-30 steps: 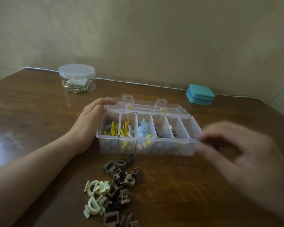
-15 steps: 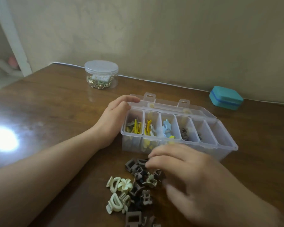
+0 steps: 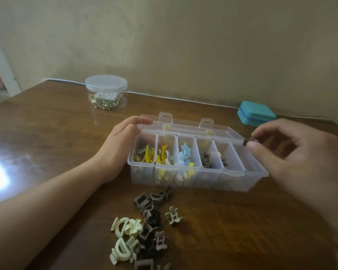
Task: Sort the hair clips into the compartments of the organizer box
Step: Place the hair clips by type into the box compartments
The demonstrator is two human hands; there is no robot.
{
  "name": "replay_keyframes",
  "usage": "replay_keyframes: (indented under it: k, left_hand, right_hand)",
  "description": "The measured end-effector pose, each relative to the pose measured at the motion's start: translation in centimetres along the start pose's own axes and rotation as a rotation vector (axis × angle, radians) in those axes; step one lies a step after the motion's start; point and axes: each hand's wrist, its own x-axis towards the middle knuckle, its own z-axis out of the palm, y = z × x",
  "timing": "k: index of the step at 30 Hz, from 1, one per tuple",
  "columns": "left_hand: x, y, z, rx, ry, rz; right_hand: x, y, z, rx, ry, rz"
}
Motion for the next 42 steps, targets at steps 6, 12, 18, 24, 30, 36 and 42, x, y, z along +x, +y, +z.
replay_keyframes:
  k: [6,12,18,24,30,36,42]
  left_hand:
    - [-0.4,0.6,0.0,0.027,0.017,0.006]
    - [-0.4,0.4,0.0,0.018,0.029,-0.006]
    - [-0.6,0.9,0.3,0.003,0.036,-0.005]
    - [-0.7,1.2,0.4,-0.03,0.043,-0.039]
    - [-0.8,1.2,0.4,-0.018,0.04,-0.04]
    - [-0.7,1.0,0.2,-0.02,0.02,-0.03]
    - [-0.6,0.8,0.2,-0.033,0.028,-0.032]
  right_hand:
    - [0.2,1.1,0.8,-0.13,-0.176,0.064]
    - [-2.8,-4.2,2.9,0.121,-0.258,-0.346]
    - [-4.5,-4.5,6.3,0.039,-0.627,-0.527]
    - [-3.0,-3.4,4.6,0.218,-0.349,-0.389]
    - [-1.4,-1.6,4.7,0.093,-0.046,-0.166]
    - [-2.6,-3.4,5.0,0.171,-0.01,-0.333]
    - [-4.4,-5.2,8.3,-0.064,-0.418,-0.589]
